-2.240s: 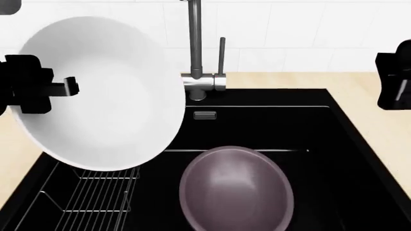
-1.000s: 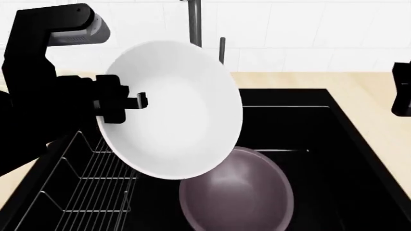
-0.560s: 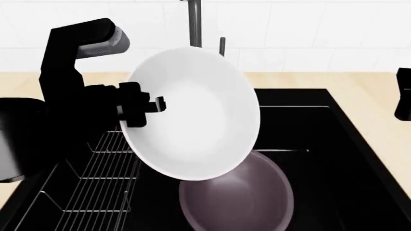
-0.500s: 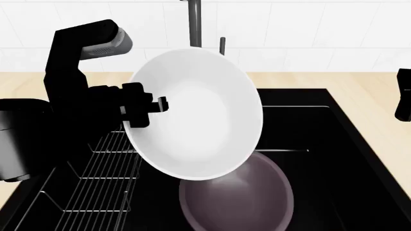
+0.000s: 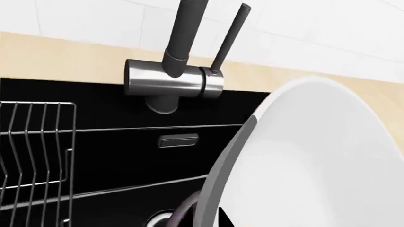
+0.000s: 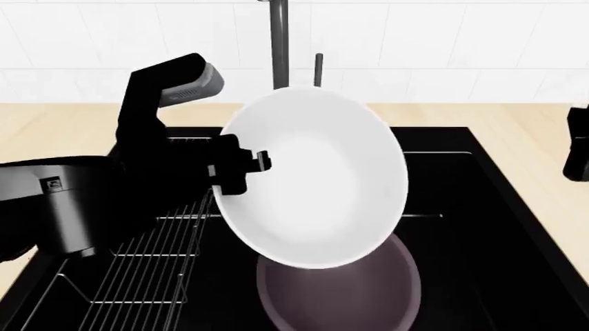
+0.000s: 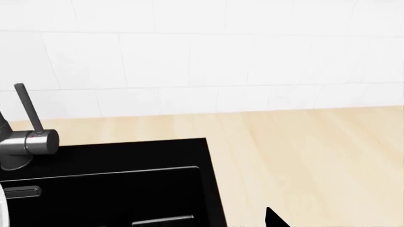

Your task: Stack the bowls in the sink.

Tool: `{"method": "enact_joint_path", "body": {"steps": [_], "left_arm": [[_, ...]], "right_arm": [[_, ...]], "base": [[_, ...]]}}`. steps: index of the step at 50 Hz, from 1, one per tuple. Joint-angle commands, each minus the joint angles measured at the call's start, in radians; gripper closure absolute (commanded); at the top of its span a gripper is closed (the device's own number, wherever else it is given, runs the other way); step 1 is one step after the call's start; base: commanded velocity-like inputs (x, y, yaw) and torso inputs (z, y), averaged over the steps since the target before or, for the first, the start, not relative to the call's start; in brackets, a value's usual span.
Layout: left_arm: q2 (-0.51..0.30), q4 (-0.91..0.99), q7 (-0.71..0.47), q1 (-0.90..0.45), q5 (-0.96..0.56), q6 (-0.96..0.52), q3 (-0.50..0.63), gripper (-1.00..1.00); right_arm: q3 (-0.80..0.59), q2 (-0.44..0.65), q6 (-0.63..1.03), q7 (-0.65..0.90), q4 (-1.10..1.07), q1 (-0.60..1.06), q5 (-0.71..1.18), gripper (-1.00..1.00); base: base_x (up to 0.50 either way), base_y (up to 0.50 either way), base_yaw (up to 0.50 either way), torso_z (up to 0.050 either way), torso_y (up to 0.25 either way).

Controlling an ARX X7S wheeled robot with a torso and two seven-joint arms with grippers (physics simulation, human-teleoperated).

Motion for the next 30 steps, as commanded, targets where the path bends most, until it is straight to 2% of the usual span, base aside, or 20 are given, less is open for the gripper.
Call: {"method": "enact_joint_path", "body": {"steps": [1, 11, 30], "left_arm": [[0.022, -0.019, 0.038, 0.053, 0.005, 0.037, -0.002, 1.00], [0.036, -0.027, 0.070, 0.094, -0.016, 0.076, -0.015, 1.00], [0.094, -0.078, 0.042, 0.067, -0.016, 0.003, 0.060, 1.00]], "right_arm": [[-0.001, 0.011, -0.011, -0.015, -0.009, -0.021, -0.015, -1.00], [-0.004, 0.007, -0.016, -0.021, -0.012, -0.034, -0.027, -1.00], [-0.004, 0.035, -0.048, -0.060, -0.034, -0.075, -0.056, -1.00]], "base": [[0.00, 0.00, 0.00, 0.000, 0.000], [0.00, 0.00, 0.00, 0.000, 0.000], [0.00, 0.00, 0.00, 0.001, 0.001]]}}
